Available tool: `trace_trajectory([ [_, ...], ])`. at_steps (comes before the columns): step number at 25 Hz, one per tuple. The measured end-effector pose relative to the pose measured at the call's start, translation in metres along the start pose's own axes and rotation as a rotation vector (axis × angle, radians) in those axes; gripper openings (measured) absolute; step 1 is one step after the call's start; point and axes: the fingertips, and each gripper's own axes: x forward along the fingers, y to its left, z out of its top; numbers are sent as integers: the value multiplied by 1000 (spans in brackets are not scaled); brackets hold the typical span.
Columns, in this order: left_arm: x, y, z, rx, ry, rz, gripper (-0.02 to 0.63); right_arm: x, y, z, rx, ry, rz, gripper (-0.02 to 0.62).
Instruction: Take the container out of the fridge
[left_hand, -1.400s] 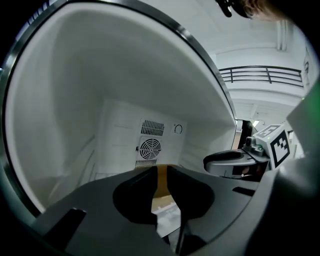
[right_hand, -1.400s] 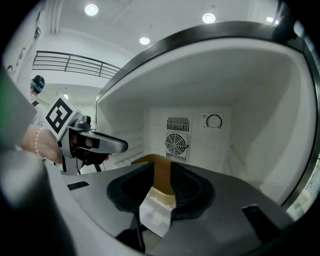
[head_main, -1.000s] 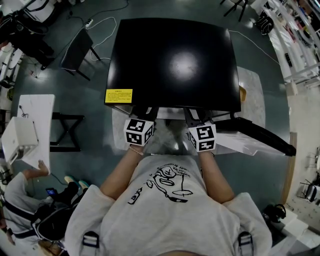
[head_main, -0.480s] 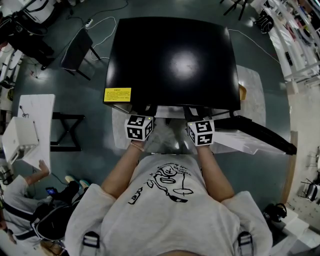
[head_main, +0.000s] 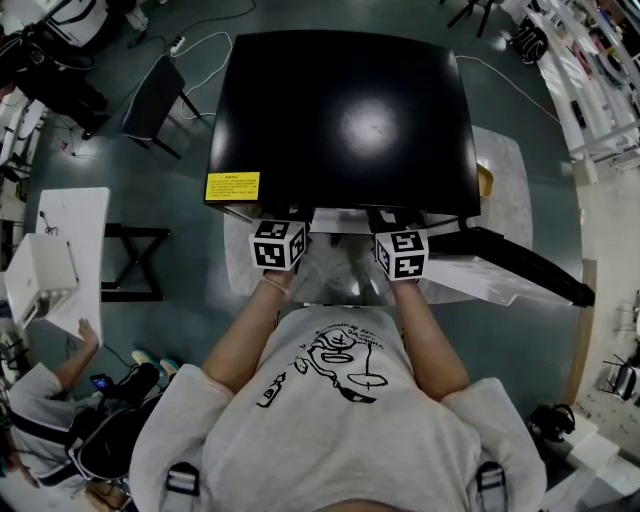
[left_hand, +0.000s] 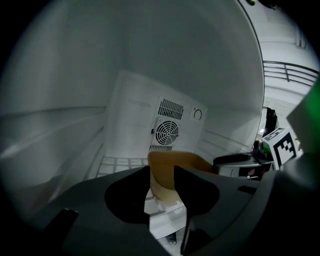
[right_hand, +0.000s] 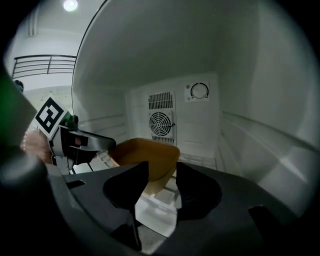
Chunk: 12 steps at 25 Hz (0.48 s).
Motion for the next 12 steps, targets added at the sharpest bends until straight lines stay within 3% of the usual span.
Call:
trace_trajectory([
  [12, 13, 2, -7, -50, 35, -4, 186, 9, -3, -1, 71, -3, 25, 174],
])
